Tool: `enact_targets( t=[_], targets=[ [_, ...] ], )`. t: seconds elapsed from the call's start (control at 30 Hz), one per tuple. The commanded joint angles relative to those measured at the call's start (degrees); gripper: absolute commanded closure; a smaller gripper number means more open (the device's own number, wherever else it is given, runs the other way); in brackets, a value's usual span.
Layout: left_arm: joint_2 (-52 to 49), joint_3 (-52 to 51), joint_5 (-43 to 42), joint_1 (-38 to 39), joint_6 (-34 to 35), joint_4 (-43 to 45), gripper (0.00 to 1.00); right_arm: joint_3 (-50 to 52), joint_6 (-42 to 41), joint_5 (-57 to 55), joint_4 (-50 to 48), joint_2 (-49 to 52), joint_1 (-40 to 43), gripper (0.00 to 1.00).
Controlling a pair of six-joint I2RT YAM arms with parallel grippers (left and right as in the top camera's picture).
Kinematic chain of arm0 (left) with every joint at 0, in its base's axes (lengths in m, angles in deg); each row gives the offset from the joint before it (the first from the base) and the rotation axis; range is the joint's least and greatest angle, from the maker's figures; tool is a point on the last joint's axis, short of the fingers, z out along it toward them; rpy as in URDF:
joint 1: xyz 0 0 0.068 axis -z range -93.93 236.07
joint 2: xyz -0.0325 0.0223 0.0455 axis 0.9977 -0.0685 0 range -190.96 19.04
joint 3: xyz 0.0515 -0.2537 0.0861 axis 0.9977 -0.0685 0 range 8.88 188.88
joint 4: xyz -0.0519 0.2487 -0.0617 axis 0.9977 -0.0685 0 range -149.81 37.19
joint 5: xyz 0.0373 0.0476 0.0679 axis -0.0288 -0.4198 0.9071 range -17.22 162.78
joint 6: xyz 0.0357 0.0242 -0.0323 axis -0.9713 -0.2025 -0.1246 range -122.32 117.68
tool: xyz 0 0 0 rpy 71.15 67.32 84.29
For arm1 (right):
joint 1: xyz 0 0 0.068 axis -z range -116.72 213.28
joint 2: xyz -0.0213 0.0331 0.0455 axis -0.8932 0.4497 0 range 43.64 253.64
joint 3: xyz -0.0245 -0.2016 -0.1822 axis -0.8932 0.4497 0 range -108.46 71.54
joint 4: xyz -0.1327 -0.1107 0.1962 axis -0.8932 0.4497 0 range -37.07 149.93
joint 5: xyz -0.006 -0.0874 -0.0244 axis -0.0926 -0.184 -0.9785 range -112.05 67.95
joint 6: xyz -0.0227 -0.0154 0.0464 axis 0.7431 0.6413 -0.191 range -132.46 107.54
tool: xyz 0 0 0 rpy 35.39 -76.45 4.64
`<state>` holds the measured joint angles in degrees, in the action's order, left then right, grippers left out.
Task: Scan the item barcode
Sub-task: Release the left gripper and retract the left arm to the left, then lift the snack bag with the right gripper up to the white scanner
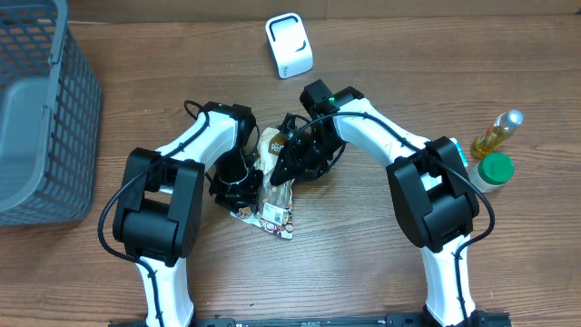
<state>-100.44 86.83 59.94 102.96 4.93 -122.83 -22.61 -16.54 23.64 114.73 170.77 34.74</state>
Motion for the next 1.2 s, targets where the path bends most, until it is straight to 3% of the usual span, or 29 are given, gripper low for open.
enact_targets(
  t=[0.0, 0.2, 0.43, 0.7, 1.0, 1.17],
  targets=[
    [-0.2, -0.6, -0.1, 0.4, 1.0, 1.5, 0.53, 0.4, 0.5, 2.0, 0.2, -0.6, -0.6, 0.8],
    [0.1, 0.2, -0.1, 0.4, 1.6, 1.0, 0.55, 0.4, 0.5, 2.0, -0.2, -0.6, -0.6, 0.93],
    [2.1, 7.1, 0.0, -0.2, 1.6, -1.3, 0.56, 0.4, 0.5, 2.1, 0.4, -0.6, -0.6, 0.94],
    [5.6, 23.8, 0.9, -5.2, 2.1, -7.6, 0.61, -1.3, 0.9, 5.6, 0.6, -0.6, -0.6, 0.96],
    [8.7, 35.9, 4.8, -15.1, 3.0, -5.1, 0.56, -11.8, 2.6, 5.4, 4.1, -3.2, -0.6, 0.96],
    [8.7, 36.7, 7.5, -20.8, 5.5, 0.8, 0.47, -22.8, 4.8, -0.3, 9.0, -4.7, -0.6, 0.96]
  ],
)
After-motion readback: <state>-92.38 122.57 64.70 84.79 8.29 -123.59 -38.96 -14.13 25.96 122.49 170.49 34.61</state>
